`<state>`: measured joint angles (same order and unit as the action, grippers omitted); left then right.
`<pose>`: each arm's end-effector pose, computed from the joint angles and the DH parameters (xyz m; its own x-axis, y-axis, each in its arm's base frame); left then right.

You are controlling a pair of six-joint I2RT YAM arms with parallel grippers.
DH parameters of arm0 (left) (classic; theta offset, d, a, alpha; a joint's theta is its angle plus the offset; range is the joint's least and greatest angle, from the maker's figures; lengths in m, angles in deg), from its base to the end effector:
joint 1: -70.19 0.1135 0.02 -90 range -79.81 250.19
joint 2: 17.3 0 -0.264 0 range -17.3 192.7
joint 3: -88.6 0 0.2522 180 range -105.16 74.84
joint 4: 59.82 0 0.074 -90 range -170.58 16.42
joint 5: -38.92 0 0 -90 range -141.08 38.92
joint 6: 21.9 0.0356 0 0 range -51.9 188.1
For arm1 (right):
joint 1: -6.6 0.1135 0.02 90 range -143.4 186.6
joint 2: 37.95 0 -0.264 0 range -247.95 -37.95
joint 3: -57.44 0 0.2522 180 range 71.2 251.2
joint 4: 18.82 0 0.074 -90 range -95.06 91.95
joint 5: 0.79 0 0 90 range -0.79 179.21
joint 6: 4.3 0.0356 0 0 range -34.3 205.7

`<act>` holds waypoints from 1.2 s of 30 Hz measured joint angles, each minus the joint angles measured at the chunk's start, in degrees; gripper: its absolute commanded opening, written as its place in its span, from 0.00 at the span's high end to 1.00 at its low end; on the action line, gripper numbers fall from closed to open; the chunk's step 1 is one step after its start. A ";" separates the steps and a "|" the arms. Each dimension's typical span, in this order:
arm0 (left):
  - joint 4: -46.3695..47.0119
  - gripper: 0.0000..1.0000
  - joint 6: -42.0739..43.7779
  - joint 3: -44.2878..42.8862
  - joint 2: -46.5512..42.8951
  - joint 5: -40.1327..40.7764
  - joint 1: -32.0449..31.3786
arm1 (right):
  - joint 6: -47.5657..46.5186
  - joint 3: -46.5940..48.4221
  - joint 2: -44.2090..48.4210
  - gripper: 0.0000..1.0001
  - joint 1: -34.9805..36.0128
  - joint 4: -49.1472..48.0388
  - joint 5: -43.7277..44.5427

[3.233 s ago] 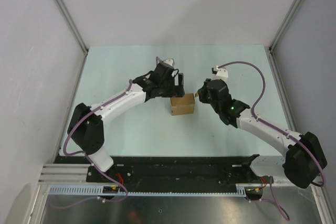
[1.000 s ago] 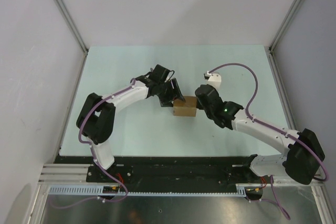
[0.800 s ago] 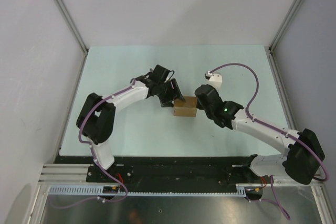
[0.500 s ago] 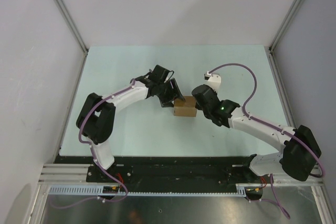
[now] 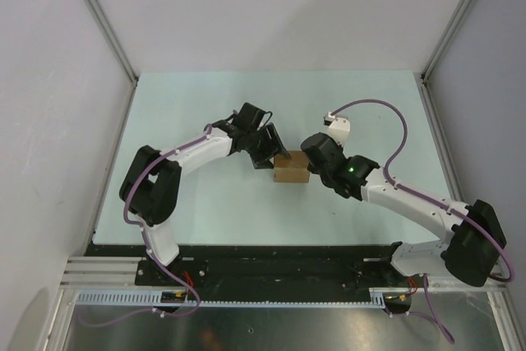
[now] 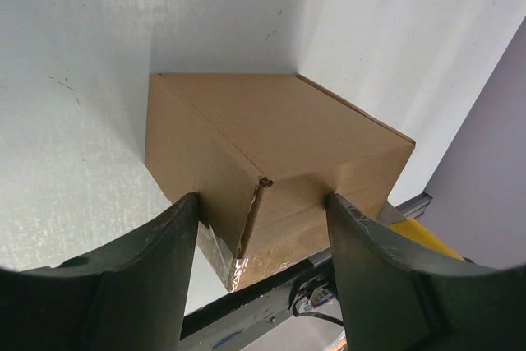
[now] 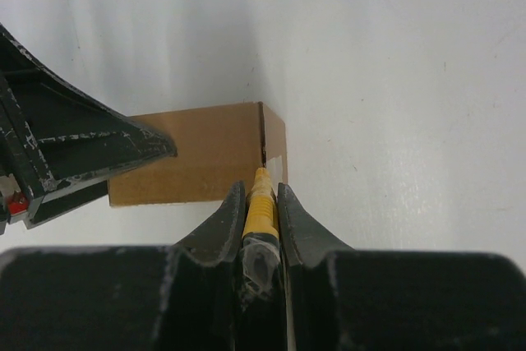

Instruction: Unpack the express box

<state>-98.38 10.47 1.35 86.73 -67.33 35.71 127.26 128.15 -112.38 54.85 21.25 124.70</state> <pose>0.3134 -0.2273 0.2078 -0.9329 -0.3430 -0.1101 -0.2115 0.7688 -0.6036 0.1986 0.1915 0.2802 -0.5627 0.1808 -0.8067 0.0600 0.9822 0.1783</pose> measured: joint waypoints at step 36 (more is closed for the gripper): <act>-1.84 0.12 9.22 -2.10 -0.94 4.83 -1.40 | -11.93 -0.24 13.40 1.00 -7.63 -8.24 -8.04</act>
<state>-100.22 19.70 -0.75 85.79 -62.50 34.31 115.32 127.91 -98.98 47.23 13.01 116.65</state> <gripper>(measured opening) 0.842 0.164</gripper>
